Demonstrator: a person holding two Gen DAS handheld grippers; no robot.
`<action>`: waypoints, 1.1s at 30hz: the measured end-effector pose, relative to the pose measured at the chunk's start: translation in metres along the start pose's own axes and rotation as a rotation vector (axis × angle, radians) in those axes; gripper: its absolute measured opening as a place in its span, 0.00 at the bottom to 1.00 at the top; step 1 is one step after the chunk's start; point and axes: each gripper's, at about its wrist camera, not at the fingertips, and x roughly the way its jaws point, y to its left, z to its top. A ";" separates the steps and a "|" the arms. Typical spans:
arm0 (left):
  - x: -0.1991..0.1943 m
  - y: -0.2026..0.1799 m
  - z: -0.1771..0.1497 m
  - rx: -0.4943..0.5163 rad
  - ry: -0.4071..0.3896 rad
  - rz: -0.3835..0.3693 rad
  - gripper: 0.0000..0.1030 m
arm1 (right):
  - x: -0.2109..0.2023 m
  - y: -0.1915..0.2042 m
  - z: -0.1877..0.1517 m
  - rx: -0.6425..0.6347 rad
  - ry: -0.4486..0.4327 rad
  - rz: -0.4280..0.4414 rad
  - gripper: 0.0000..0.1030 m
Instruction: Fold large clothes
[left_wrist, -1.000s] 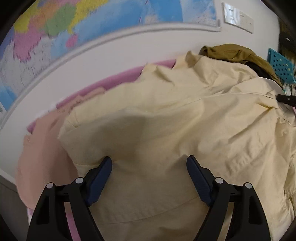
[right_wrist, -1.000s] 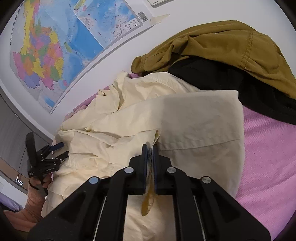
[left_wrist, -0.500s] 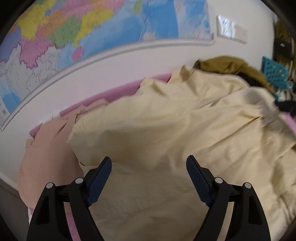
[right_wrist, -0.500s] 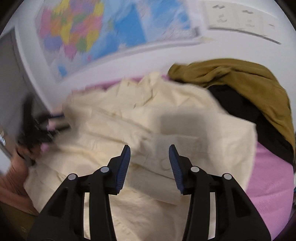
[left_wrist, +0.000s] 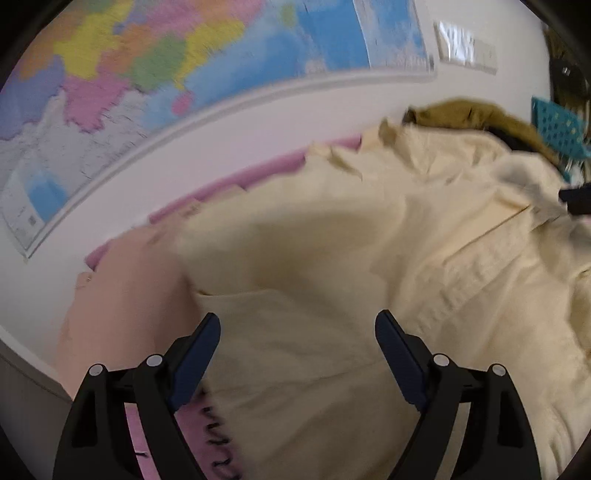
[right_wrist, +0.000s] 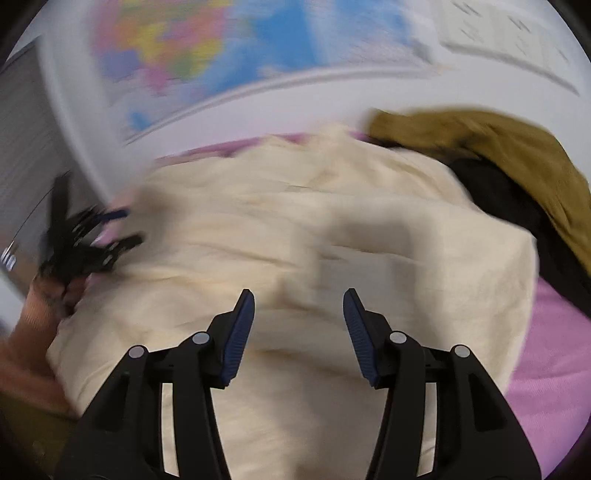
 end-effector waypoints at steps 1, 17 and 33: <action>-0.009 0.001 -0.001 -0.001 -0.011 -0.006 0.81 | -0.001 0.016 -0.001 -0.036 -0.001 0.035 0.49; -0.035 0.002 -0.072 -0.079 0.071 -0.062 0.80 | 0.059 0.111 -0.023 -0.194 0.171 0.245 0.48; -0.065 -0.043 -0.087 -0.035 -0.001 -0.164 0.84 | -0.038 -0.015 -0.107 0.140 0.029 -0.069 0.47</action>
